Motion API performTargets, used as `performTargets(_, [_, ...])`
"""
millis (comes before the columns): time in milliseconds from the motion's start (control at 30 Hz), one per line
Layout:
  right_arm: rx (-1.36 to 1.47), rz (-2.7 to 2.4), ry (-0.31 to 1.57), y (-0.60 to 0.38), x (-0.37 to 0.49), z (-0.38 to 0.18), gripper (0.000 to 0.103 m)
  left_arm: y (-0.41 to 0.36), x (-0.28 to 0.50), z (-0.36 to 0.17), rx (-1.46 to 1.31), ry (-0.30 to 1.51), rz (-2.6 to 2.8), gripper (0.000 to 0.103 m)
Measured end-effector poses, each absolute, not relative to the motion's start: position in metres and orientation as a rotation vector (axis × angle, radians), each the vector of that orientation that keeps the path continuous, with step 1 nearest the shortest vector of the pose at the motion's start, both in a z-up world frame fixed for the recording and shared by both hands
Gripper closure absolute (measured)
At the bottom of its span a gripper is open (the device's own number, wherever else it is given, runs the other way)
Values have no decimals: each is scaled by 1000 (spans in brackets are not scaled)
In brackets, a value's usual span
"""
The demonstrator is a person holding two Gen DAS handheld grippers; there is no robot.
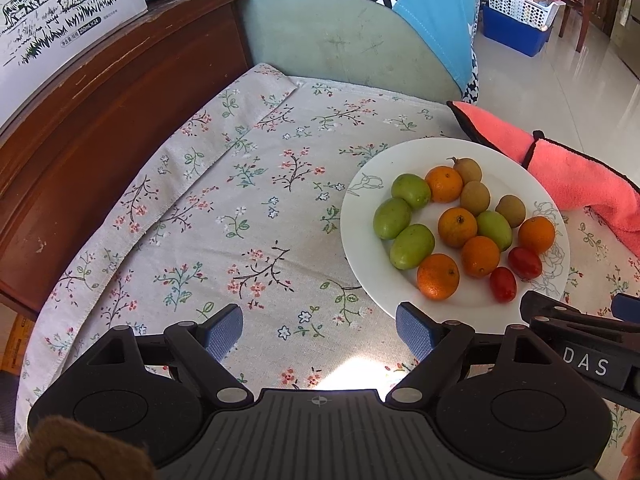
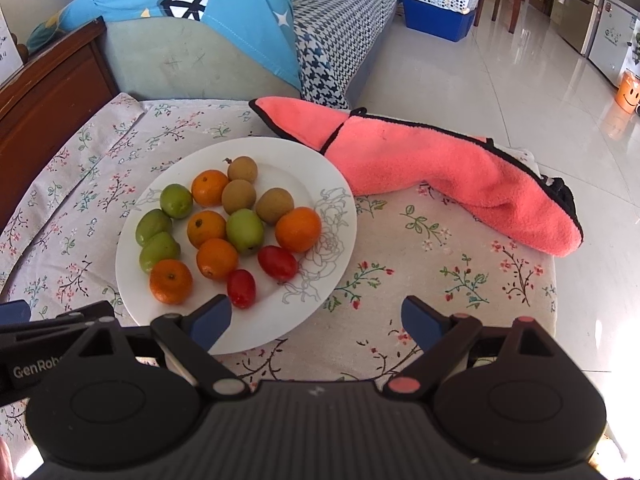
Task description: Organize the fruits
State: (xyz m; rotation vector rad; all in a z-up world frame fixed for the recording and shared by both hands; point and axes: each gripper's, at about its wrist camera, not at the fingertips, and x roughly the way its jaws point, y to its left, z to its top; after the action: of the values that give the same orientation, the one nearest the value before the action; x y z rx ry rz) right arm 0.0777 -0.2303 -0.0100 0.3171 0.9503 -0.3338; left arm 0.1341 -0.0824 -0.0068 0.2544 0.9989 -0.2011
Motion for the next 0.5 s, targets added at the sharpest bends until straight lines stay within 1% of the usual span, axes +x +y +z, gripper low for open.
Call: performTargets(500, [319, -306, 955, -220, 64, -15, 11, -73, 117, -10, 285, 993, -212, 18])
